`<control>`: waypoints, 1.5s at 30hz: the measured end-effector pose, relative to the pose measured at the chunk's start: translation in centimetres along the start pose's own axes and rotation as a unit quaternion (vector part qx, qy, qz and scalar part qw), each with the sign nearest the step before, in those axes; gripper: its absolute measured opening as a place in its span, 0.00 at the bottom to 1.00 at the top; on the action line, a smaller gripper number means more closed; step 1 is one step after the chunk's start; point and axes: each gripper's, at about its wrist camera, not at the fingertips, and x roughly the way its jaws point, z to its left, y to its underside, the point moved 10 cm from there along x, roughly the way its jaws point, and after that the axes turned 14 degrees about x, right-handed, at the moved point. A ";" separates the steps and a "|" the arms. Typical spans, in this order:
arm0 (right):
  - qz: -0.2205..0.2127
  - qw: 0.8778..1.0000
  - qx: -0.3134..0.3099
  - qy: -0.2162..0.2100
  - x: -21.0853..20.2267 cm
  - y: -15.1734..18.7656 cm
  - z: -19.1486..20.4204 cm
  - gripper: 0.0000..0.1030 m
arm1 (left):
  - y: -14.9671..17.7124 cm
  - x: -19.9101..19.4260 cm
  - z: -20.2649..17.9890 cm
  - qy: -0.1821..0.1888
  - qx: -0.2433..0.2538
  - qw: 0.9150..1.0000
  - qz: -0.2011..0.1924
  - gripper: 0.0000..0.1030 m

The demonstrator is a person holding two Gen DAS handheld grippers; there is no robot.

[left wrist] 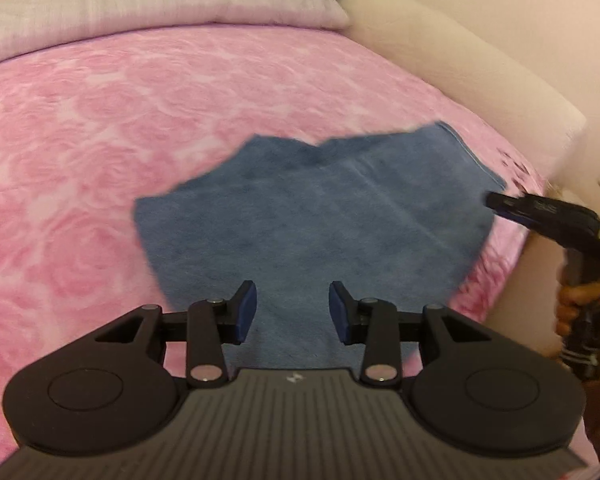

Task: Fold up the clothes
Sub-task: 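Release the jeans with both grippers and pull them back, then move the right gripper toward the folded jeans edge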

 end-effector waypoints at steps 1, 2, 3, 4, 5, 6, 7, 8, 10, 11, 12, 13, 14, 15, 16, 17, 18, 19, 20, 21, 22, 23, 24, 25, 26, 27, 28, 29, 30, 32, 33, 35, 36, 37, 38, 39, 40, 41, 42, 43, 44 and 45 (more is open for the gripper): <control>0.007 1.000 -0.007 -0.005 0.3 0.7 0.4 0.36 | 0.5 0.4 -0.4 -0.001 0.009 1.000 0.008 0.33; 0.014 1.000 -0.013 -0.010 0.6 1.5 0.8 0.36 | 1.1 0.9 -0.7 -0.007 0.020 1.000 0.018 0.33; 0.023 0.999 -0.017 -0.013 0.9 2.3 1.1 0.36 | 2.0 1.4 -1.0 -0.015 0.033 0.999 0.027 0.32; 0.032 0.999 -0.025 -0.017 1.1 3.5 1.4 0.36 | 2.7 1.5 -1.3 -0.023 0.048 0.998 0.029 0.32; 0.042 0.998 -0.034 -0.021 1.2 4.6 1.8 0.36 | 3.3 1.3 -1.6 -0.033 0.067 0.997 0.023 0.33; 0.049 0.997 -0.047 -0.022 1.1 5.8 2.3 0.36 | 3.8 1.1 -1.9 -0.041 0.084 0.995 0.018 0.33; 0.053 0.996 -0.066 -0.025 0.7 7.1 2.9 0.36 | 4.3 0.6 -2.1 -0.048 0.095 0.994 0.014 0.33; 0.056 0.994 -0.085 -0.027 0.3 8.3 3.6 0.37 | 4.7 0.1 -2.2 -0.054 0.102 0.993 0.010 0.33; 0.073 0.991 -0.108 -0.042 -0.9 10.8 4.8 0.39 | 5.3 -0.7 -2.0 -0.054 0.092 0.994 0.007 0.33; 0.074 0.989 -0.120 -0.042 -1.5 11.7 5.4 0.42 | 5.6 -1.1 -1.8 -0.054 0.084 0.995 0.007 0.33; 0.080 0.988 -0.124 -0.041 -1.8 12.5 5.7 0.42 | 5.9 -1.3 -1.5 -0.054 0.074 0.996 0.008 0.33; 0.087 0.987 -0.127 -0.042 -2.1 13.2 6.1 0.42 | 6.2 -1.4 -1.3 -0.050 0.062 0.997 0.008 0.33; 0.094 0.986 -0.130 -0.042 -2.4 14.0 6.5 0.42 | 6.5 -1.4 -1.1 -0.044 0.046 0.998 0.005 0.33; 0.104 0.986 -0.126 -0.043 -2.5 14.4 6.6 0.42 | 6.7 -1.3 -0.9 -0.039 0.030 0.999 0.002 0.34; 0.114 0.985 -0.120 -0.045 -2.6 14.8 6.8 0.42 | 6.8 -1.2 -0.5 -0.036 0.013 0.999 0.002 0.36; 0.119 0.985 -0.119 -0.037 -2.7 15.0 6.8 0.42 | 6.8 -1.4 -0.2 -0.034 -0.008 0.999 0.003 0.36; 0.123 0.985 -0.117 -0.028 -3.0 14.8 7.0 0.42 | 6.6 -1.9 0.0 -0.037 -0.018 0.999 0.003 0.36; 0.127 0.985 -0.111 -0.020 -3.4 14.5 7.4 0.42 | 6.4 -2.6 0.0 -0.043 -0.019 0.999 -0.001 0.33; 0.125 0.986 -0.108 -0.013 -4.1 14.1 7.7 0.42 | 6.1 -3.5 -0.1 -0.049 -0.015 0.999 -0.009 0.31; 0.123 0.987 -0.105 -0.007 -4.8 13.8 8.1 0.42 | 5.8 -4.4 -0.1 -0.055 -0.011 0.998 -0.017 0.31; 0.121 0.987 -0.103 0.000 -5.5 13.5 8.5 0.42 | 5.6 -5.3 -0.2 -0.060 -0.010 0.998 -0.024 0.31; 0.118 0.988 -0.100 0.006 -6.2 13.1 8.9 0.42 | 5.6 -6.1 -0.2 -0.059 -0.014 0.998 -0.029 0.31; 0.113 0.988 -0.101 0.005 -6.9 12.9 9.4 0.43 | 5.5 -6.9 -0.3 -0.059 -0.019 0.997 -0.034 0.31; 0.107 0.989 -0.102 0.004 -7.7 12.7 9.9 0.45 | 5.5 -7.6 -0.3 -0.060 -0.024 0.997 -0.039 0.33; 0.104 0.989 -0.104 0.003 -8.4 12.6 10.4 0.49 | 5.5 -8.4 -0.4 -0.062 -0.026 0.997 -0.043 0.33; 0.100 0.989 -0.108 0.002 -9.1 12.6 10.9 0.52 | 5.6 -9.1 -0.5 -0.064 -0.029 0.996 -0.047 0.33; 0.095 0.989 -0.111 0.000 -9.8 12.5 11.3 0.56 | 5.7 -9.7 -0.6 -0.064 -0.031 0.996 -0.049 0.34; 0.091 0.989 -0.115 -0.002 -10.5 12.5 11.7 0.57 | 5.8 -10.3 -0.7 -0.064 -0.033 0.996 -0.052 0.34; 0.089 0.989 -0.117 -0.003 -10.9 12.6 11.9 0.58 | 5.8 -10.7 -0.8 -0.065 -0.033 0.996 -0.054 0.34; 0.087 0.989 -0.119 -0.004 -11.7 12.7 12.2 0.60 | 6.0 -11.6 -1.0 -0.067 -0.035 0.995 -0.058 0.36; 0.086 0.989 -0.120 -0.005 -12.1 12.7 12.4 0.61 | 6.1 -12.2 -1.2 -0.068 -0.035 0.995 -0.061 0.38; 0.084 0.989 -0.121 -0.002 -12.7 12.8 12.4 0.65 | 6.2 -13.1 -1.5 -0.069 -0.035 0.995 -0.067 0.41; 0.082 0.989 -0.121 0.001 -13.1 12.8 12.3 0.66 | 6.3 -13.5 -1.6 -0.071 -0.034 0.994 -0.070 0.41; 0.080 0.989 -0.121 0.003 -13.5 12.8 12.2 0.69 | 6.3 -14.0 -1.8 -0.072 -0.032 0.994 -0.073 0.41; 0.076 0.990 -0.122 0.005 -13.9 12.7 12.2 0.72 | 6.3 -14.4 -2.0 -0.073 -0.030 0.994 -0.076 0.44; 0.072 0.990 -0.124 0.007 -14.4 12.6 12.2 0.73 | 6.3 -14.8 -2.2 -0.074 -0.028 0.994 -0.080 0.45; 0.068 0.990 -0.125 0.009 -14.8 12.6 12.2 0.73 | 6.3 -15.2 -2.4 -0.075 -0.027 0.993 -0.084 0.46; 0.064 0.990 -0.127 0.010 -15.2 12.5 12.1 0.74 | 6.3 -15.6 -2.6 -0.075 -0.026 0.993 -0.087 0.47; 0.060 0.990 -0.128 0.011 -15.7 12.5 12.1 0.74 | 6.3 -15.9 -2.8 -0.075 -0.025 0.993 -0.090 0.48; 0.059 0.990 -0.128 0.011 -16.0 12.5 12.0 0.75 | 6.3 -16.2 -2.9 -0.074 -0.024 0.993 -0.093 0.48; 0.056 0.990 -0.128 0.010 -16.4 12.5 12.0 0.75 | 6.3 -16.4 -3.0 -0.073 -0.023 0.992 -0.095 0.48; 0.054 0.990 -0.128 0.009 -16.7 12.5 12.0 0.75 | 6.3 -16.6 -3.1 -0.073 -0.023 0.992 -0.098 0.48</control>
